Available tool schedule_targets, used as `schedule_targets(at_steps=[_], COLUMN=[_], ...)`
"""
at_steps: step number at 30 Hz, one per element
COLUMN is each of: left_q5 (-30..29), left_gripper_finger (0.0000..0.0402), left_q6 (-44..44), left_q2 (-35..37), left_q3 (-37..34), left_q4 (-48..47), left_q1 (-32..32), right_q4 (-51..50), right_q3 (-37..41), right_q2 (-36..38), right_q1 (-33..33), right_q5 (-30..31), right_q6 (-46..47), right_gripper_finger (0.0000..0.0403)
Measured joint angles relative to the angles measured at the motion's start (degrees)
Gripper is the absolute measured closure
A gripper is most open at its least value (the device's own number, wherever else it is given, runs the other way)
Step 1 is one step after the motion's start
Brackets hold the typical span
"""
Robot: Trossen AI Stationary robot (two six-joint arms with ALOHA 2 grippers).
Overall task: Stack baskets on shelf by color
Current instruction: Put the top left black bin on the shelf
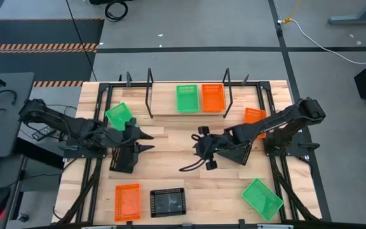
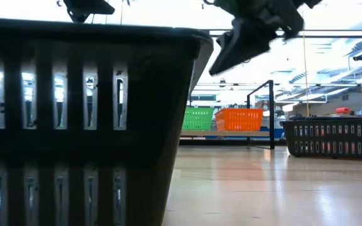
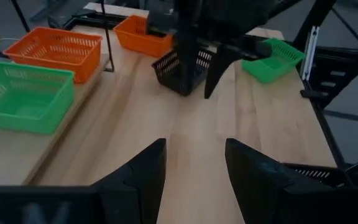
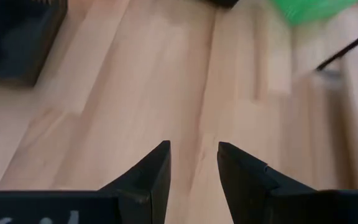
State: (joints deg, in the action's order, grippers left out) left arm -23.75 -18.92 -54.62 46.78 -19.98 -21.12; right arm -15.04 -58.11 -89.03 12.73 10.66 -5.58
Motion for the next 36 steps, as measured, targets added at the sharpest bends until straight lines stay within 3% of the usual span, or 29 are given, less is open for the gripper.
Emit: schedule_targets(at_steps=[5, 8, 11, 16, 26, 32, 36], left_q5=[0.03, 3.11, 6.98, 7.60, 13.40, 15.37, 17.47], left_gripper_finger=[0.0228, 0.0228, 0.0228, 0.0228, 0.0228, 0.0228, 0.0228], left_q6=[-2.86, -6.47, -13.14, -23.53, -37.99, -38.70, -32.49], left_q2=[-3.75, -5.38, -6.08, -6.14, -6.90, -9.99, -11.98], left_q3=[0.00, 0.00, 0.00, 0.00, 0.00, 0.00, 0.00], left_q4=[0.58, -0.50, -5.63, -16.92, -25.65, -25.78, -24.32], left_q1=[-0.30, -1.04, -2.00, -4.01, -9.55, -11.81, -11.84], right_q4=[-0.80, 0.05, 0.61, 0.89, 1.12, 3.36, 3.81], right_q3=[1.36, 1.38, 1.38, 1.38, 1.38, 1.38, 1.38], right_q2=[0.00, 0.00, 0.00, 0.00, -0.02, -0.02, -0.02], right_q1=[1.56, 2.67, 3.63, 4.52, 3.13, 2.04, 2.08], right_q5=[-0.67, -0.76, -0.68, -0.71, 0.21, 0.19, 0.17], right_q6=[2.75, 3.03, 2.94, 1.14, -1.66, -1.69, -0.77], right_gripper_finger=[0.0266, 0.0266, 0.0266, 0.0266, 0.0266, 0.0266, 0.0266])
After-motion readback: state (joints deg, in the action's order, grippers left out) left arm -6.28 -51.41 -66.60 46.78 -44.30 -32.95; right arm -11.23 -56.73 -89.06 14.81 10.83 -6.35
